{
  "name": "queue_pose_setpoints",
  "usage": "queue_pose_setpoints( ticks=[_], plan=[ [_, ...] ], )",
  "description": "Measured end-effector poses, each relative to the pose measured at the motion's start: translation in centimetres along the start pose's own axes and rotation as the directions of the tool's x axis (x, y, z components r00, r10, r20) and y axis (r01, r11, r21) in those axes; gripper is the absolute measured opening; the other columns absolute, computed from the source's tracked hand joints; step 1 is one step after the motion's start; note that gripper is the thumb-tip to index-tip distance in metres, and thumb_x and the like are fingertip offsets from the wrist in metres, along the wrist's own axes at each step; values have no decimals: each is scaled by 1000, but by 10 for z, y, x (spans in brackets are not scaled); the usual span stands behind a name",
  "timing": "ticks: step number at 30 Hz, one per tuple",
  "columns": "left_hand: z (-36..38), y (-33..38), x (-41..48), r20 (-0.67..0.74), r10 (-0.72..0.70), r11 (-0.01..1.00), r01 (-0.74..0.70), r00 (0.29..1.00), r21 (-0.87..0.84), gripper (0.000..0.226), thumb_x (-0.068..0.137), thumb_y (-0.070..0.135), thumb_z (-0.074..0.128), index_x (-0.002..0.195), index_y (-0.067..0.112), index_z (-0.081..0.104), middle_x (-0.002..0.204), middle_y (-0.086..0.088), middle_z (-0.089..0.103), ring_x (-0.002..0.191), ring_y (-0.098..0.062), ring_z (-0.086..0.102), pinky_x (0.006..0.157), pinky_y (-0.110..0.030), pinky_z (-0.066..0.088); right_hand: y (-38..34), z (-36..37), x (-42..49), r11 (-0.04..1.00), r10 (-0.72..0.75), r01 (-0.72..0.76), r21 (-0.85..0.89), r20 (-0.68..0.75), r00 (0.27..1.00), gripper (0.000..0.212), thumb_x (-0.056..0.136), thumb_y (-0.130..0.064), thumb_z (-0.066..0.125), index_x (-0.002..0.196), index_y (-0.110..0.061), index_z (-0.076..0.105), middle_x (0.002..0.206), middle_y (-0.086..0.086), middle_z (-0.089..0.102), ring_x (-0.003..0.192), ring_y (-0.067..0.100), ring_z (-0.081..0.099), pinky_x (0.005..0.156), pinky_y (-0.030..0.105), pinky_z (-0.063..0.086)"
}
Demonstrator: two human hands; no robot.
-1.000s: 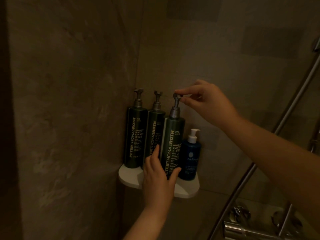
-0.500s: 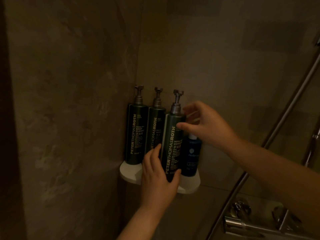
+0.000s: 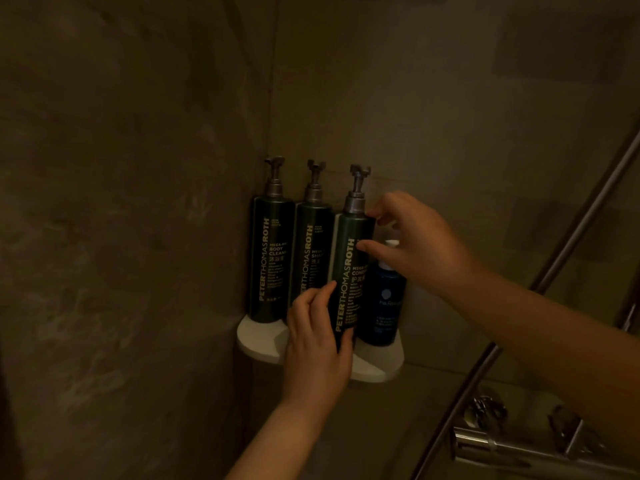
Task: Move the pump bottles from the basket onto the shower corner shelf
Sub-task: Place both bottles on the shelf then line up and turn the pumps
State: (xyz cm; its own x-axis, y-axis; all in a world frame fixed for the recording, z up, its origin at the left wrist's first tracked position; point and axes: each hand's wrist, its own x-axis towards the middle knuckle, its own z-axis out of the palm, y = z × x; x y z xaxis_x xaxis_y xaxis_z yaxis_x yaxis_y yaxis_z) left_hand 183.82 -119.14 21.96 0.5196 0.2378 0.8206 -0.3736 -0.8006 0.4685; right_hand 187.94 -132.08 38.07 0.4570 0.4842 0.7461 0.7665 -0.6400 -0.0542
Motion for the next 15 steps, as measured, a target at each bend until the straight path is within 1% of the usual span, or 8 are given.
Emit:
queue_pose_setpoints(
  ticks=[3,6,10,13,15],
  plan=[
    [4,0,4,15,-5,1000,4,1000,21,76,78,18,73,139,23,29,130,-4,37,118,-20,43,87,-27,39,5,3,5,999,-14,14,-34,9,1000,31,75,-35,74,97,-26,53,95,-12,50,91,10,55,74,33,49],
    [8,-1,9,29,-7,999,5,1000,43,73,79,17,73,140,16,33,129,-8,40,118,-22,45,91,-26,38,10,6,9,998,-29,30,-48,12,1000,32,75,-35,73,92,-30,47,95,-11,51,91,12,55,73,31,47],
    [11,-1,15,47,-20,997,16,999,76,73,78,17,73,140,14,35,128,-8,41,118,-22,46,90,-26,38,16,12,14,997,-18,18,-72,0,1000,30,76,-34,74,95,-24,54,94,-10,52,91,13,54,71,30,45],
    [14,-2,18,59,-27,996,22,998,90,73,79,17,73,141,13,34,129,-9,40,119,-23,46,91,-28,41,20,15,17,997,-7,6,-80,-4,1000,31,76,-34,74,98,-21,56,95,-9,53,91,13,54,71,29,43],
    [16,-2,20,66,-36,995,30,997,96,72,80,17,71,141,13,34,130,-9,40,119,-23,45,91,-28,42,21,17,18,997,-8,7,-79,-11,1000,33,76,-34,74,99,-18,58,97,-4,57,92,15,54,72,31,44]
  ],
)
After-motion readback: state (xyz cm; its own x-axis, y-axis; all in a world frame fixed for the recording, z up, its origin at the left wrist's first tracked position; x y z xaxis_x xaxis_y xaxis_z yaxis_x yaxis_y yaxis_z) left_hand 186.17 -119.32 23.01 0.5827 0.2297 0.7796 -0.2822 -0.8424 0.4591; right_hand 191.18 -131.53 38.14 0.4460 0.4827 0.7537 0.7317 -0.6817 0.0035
